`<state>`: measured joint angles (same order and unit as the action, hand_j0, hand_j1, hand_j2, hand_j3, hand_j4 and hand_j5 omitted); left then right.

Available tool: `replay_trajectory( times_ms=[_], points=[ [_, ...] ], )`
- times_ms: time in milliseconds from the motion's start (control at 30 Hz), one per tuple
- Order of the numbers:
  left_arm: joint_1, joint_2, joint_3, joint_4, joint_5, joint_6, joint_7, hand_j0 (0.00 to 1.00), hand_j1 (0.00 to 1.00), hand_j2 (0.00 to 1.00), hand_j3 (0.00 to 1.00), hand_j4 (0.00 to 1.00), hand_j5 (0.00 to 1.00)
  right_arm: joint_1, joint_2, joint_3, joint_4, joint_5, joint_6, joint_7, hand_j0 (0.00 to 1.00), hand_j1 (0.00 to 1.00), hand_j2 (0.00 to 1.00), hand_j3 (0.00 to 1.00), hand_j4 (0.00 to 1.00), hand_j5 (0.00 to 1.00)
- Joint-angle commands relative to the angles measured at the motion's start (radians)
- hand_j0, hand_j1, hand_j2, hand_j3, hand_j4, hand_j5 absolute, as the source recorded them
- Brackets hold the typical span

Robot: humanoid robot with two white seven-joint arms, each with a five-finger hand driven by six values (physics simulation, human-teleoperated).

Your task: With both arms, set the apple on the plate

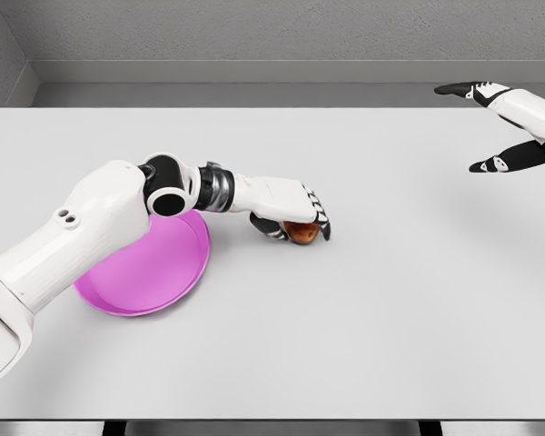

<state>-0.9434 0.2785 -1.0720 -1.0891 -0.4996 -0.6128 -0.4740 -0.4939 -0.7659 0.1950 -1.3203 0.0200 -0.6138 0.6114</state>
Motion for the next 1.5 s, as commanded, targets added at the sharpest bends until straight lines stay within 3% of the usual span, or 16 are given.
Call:
replay_trajectory(
  times_ms=[0, 67, 467, 600, 667, 800, 833, 967, 1067, 1100, 1167, 1233, 1467],
  points=[
    [0.000, 0.002, 0.001, 0.000, 0.006, 0.002, 0.000, 0.63, 0.63, 0.63, 0.63, 0.63, 0.63, 0.000, -0.001, 0.000, 0.000, -0.008, 0.003, 0.000, 1.00, 1.00, 1.00, 1.00, 1.00, 1.00],
    [0.000, 0.002, 0.001, 0.000, 0.006, 0.002, 0.000, 0.57, 0.57, 0.57, 0.57, 0.57, 0.57, 0.000, -0.001, 0.000, 0.000, -0.008, 0.003, 0.000, 1.00, 1.00, 1.00, 1.00, 1.00, 1.00],
    [-0.025, 0.033, 0.006, -0.008, 0.016, 0.002, 0.002, 0.44, 0.44, 0.44, 0.44, 0.44, 0.44, -0.005, -0.003, 0.000, 0.000, -0.008, 0.003, 0.000, 1.00, 1.00, 1.00, 1.00, 1.00, 1.00],
    [-0.046, 0.168, 0.050, -0.046, 0.089, 0.002, 0.008, 0.38, 0.38, 0.38, 0.38, 0.38, 0.38, -0.003, -0.003, 0.000, 0.000, -0.008, 0.003, 0.000, 1.00, 1.00, 1.00, 1.00, 1.00, 1.00],
    [-0.041, 0.353, 0.073, -0.162, 0.199, 0.002, 0.009, 0.35, 0.35, 0.35, 0.35, 0.35, 0.35, -0.005, -0.001, 0.000, 0.000, -0.008, 0.003, 0.000, 1.00, 1.00, 1.00, 1.00, 1.00, 1.00],
    [0.046, 0.623, 0.079, -0.416, 0.236, 0.002, 0.011, 0.35, 0.35, 0.35, 0.35, 0.35, 0.35, -0.002, -0.001, 0.000, 0.000, -0.008, 0.003, 0.000, 1.00, 1.00, 1.00, 1.00, 1.00, 1.00],
    [0.067, 0.659, 0.086, -0.420, 0.234, 0.002, 0.011, 0.35, 0.35, 0.35, 0.35, 0.35, 0.35, 0.002, -0.001, 0.000, 0.000, -0.008, 0.003, 0.000, 1.00, 1.00, 1.00, 1.00, 1.00, 1.00],
    [0.089, 0.669, 0.093, -0.413, 0.233, 0.002, 0.008, 0.36, 0.36, 0.36, 0.36, 0.36, 0.36, 0.000, -0.001, 0.000, 0.001, -0.008, 0.003, 0.000, 1.00, 1.00, 1.00, 1.00, 1.00, 1.00],
    [0.092, 0.663, 0.093, -0.393, 0.234, 0.002, 0.008, 0.42, 0.42, 0.42, 0.42, 0.42, 0.42, 0.002, -0.001, 0.000, 0.000, -0.008, 0.003, 0.000, 1.00, 1.00, 1.00, 1.00, 1.00, 1.00],
    [0.094, 0.659, 0.093, -0.388, 0.234, 0.002, 0.008, 0.49, 0.49, 0.49, 0.49, 0.49, 0.49, 0.002, -0.001, 0.000, 0.001, -0.008, 0.003, 0.000, 1.00, 1.00, 1.00, 1.00, 1.00, 1.00],
    [0.106, 0.654, 0.093, -0.388, 0.242, 0.002, 0.009, 0.80, 0.80, 0.80, 0.80, 0.80, 0.80, 0.002, -0.001, 0.000, 0.000, -0.008, 0.003, 0.000, 1.00, 1.00, 1.00, 1.00, 1.00, 1.00],
    [0.107, 0.654, 0.093, -0.388, 0.260, 0.002, 0.009, 0.96, 0.96, 0.96, 0.96, 0.96, 0.96, 0.002, -0.001, 0.000, 0.001, -0.008, 0.003, 0.000, 1.00, 1.00, 1.00, 1.00, 1.00, 1.00],
    [0.107, 0.657, 0.093, -0.379, 0.283, 0.002, 0.011, 1.00, 1.00, 1.00, 1.00, 1.00, 1.00, 0.002, 0.002, 0.000, 0.000, -0.008, 0.003, 0.000, 1.00, 1.00, 1.00, 1.00, 1.00, 1.00]
  ],
)
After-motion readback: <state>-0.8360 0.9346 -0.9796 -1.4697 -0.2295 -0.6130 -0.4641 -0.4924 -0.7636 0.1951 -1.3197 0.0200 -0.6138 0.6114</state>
